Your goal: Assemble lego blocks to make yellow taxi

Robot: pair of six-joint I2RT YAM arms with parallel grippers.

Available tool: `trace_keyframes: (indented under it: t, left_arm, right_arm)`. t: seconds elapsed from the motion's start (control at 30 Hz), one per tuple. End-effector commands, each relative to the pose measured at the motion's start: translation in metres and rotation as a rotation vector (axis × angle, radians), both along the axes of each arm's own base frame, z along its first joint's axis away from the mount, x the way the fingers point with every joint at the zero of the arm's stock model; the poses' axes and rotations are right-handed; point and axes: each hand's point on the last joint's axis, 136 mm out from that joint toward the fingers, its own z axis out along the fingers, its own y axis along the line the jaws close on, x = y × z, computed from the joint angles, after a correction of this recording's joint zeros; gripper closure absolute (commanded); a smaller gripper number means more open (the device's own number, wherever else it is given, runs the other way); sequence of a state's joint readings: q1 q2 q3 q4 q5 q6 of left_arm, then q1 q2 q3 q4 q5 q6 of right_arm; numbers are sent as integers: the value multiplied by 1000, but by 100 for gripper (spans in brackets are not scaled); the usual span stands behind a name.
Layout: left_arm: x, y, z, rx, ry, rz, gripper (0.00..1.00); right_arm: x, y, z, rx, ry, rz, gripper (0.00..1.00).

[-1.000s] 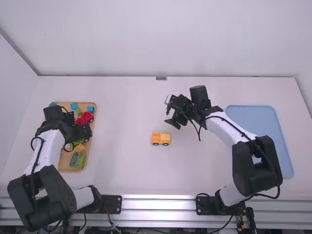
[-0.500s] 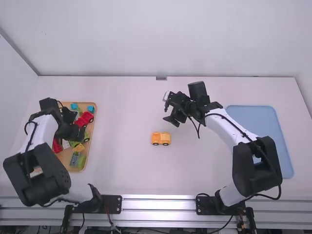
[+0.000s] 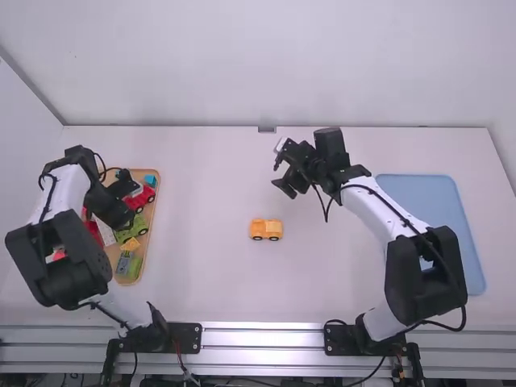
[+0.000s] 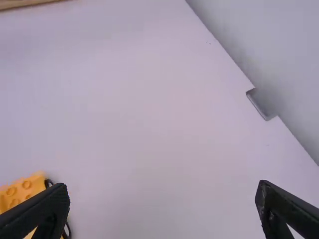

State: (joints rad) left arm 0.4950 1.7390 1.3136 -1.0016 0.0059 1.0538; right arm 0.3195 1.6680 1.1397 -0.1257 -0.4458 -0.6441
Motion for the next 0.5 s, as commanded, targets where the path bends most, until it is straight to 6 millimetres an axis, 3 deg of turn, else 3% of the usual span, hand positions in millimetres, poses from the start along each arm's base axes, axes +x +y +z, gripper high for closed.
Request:
trace_keyframes:
  t: [0.0,0.23,0.47]
  left_arm:
    - [-1,-9,0,-16,10,-54,20]
    - [-17,-15,-27,23,72,-88,15]
    - [-27,-21,-26,24,33,-84,22]
  right_arm:
    - [11,-1,18,53,-6,-57,2]
    - [21,3,32,105,-50,-83,2]
    - [21,3,33,107,-52,-80,2]
